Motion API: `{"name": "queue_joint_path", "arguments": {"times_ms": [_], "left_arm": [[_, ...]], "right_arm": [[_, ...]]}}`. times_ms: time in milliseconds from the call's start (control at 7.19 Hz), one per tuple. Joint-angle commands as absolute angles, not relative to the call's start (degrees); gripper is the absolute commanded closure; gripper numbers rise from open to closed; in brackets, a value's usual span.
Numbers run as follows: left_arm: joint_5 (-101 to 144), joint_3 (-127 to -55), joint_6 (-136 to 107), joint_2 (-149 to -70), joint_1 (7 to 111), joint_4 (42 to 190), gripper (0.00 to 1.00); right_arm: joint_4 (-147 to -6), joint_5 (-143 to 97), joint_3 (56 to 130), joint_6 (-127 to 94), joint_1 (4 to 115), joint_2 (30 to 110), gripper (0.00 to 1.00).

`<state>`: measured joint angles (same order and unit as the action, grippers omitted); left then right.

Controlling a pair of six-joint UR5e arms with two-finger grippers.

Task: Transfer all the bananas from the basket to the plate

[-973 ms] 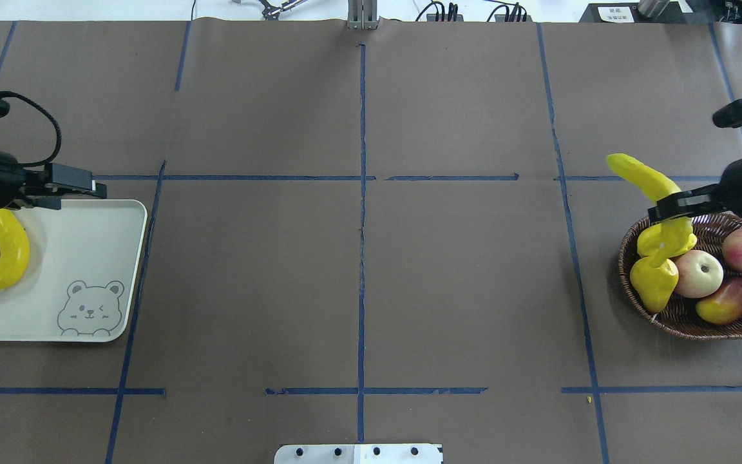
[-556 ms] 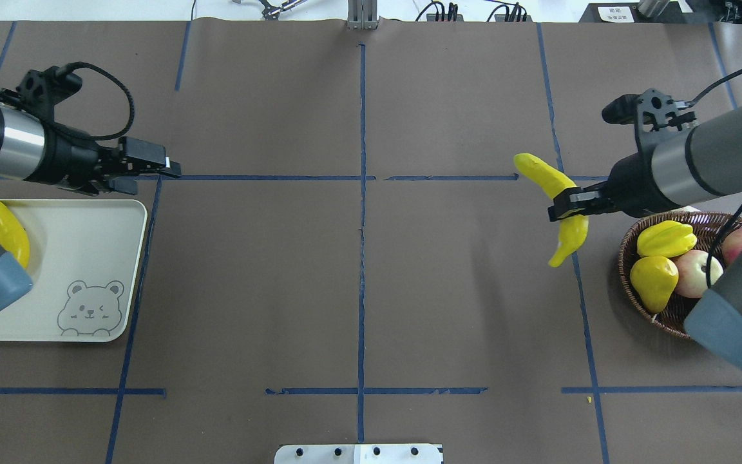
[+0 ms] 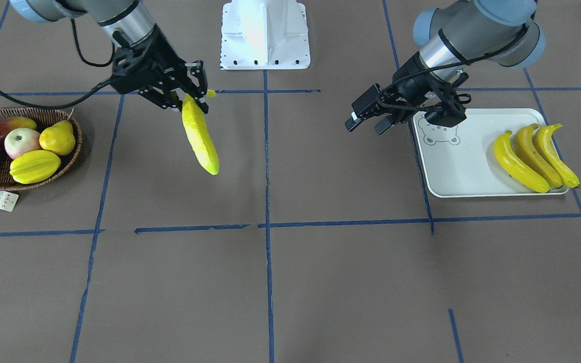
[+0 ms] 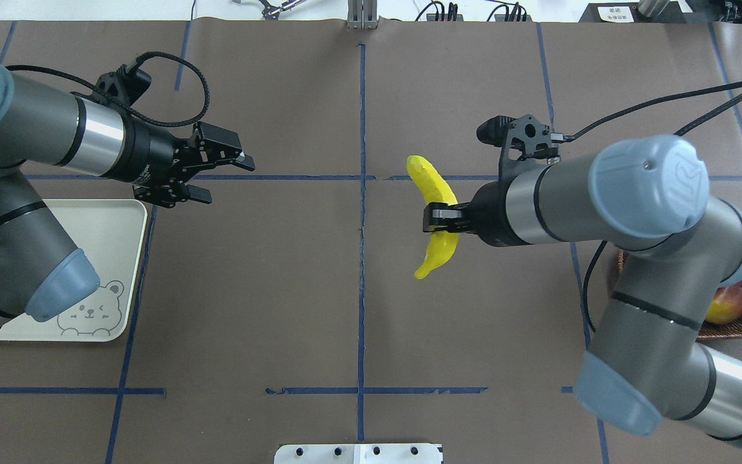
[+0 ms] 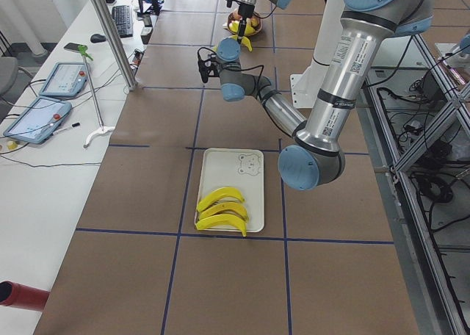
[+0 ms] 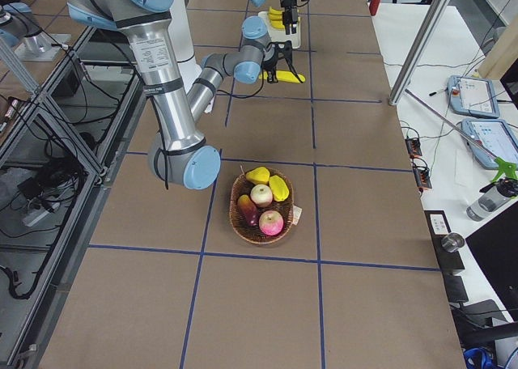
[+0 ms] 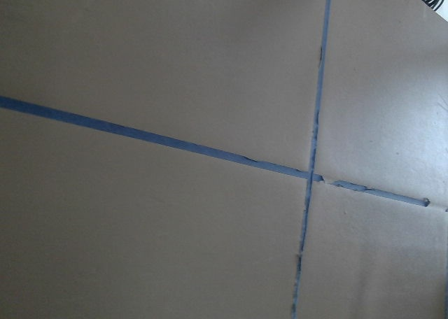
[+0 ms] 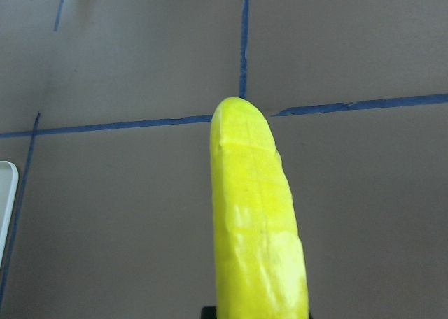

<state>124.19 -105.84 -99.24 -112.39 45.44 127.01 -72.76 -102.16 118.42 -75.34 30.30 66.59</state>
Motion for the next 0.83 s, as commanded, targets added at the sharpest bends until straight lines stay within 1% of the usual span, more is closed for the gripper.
{"name": "queue_joint_path", "arguments": {"times_ms": [0,278,556,695], "left_arm": [[124.3,-105.6,-108.7,-119.7,44.6,115.5,0.00],[124.3,-104.1,-116.2,-123.3,44.2,114.5,0.01],[124.2,-103.0,-120.2,-125.3,42.7,115.3,0.09],[124.2,-103.0,-120.2,-125.7,42.5,115.3,0.10]], "right_arm": [[-70.9,-92.1,118.3,-79.8,23.7,63.3,0.95],[-63.9,-86.6,115.4,-80.9,20.1,62.7,0.95],[-62.9,-84.7,114.3,-81.6,18.4,61.3,0.95],[-62.8,-84.5,114.3,-81.6,18.0,60.9,0.95]]}}
